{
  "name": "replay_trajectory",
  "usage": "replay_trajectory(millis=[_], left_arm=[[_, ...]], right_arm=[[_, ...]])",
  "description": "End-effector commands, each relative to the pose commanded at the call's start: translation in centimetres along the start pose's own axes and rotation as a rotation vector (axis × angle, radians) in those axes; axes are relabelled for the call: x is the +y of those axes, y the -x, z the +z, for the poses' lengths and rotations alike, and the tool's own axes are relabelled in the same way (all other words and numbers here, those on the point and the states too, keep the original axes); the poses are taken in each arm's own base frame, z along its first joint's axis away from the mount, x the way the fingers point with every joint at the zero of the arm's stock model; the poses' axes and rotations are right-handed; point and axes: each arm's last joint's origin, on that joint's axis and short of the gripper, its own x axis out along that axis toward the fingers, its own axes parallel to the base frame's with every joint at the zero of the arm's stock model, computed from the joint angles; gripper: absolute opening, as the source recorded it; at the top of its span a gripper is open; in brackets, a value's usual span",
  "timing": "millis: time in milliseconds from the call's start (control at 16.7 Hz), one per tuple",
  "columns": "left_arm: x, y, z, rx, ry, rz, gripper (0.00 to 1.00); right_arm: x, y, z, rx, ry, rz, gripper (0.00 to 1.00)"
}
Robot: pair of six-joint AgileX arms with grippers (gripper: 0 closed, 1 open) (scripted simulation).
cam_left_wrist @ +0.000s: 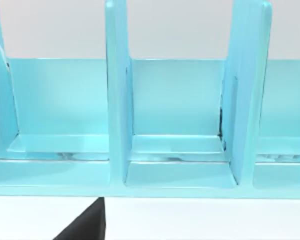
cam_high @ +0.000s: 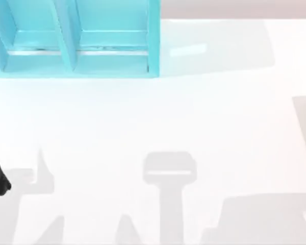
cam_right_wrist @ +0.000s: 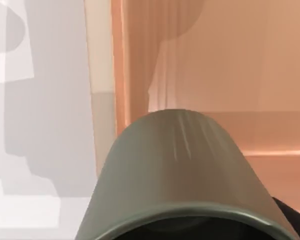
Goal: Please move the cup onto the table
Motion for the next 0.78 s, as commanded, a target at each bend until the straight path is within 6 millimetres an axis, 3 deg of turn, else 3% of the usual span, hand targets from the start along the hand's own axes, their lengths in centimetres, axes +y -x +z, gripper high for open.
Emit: replay_trajectory(millis=[180,360,600,780], left_arm=[[0.0,0.0,0.0,0.000,0.000,0.000,1.00],[0.0,0.0,0.0,0.000,0.000,0.000,1.00],[0.0,0.0,0.0,0.000,0.000,0.000,1.00],[0.0,0.0,0.0,0.000,0.000,0.000,1.00]], right_arm=[[1.3,0.4,0.7,-0.018,0.002,-0.014,0.00],[4.9,0.9,2.1,-0.044,0.006,-0.029,0.00],[13.5,0.7,2.5,-0.032,0.023,-0.018,0.00],[20.7,0.1,0.2,0.002,0.035,-0.008,0.00]])
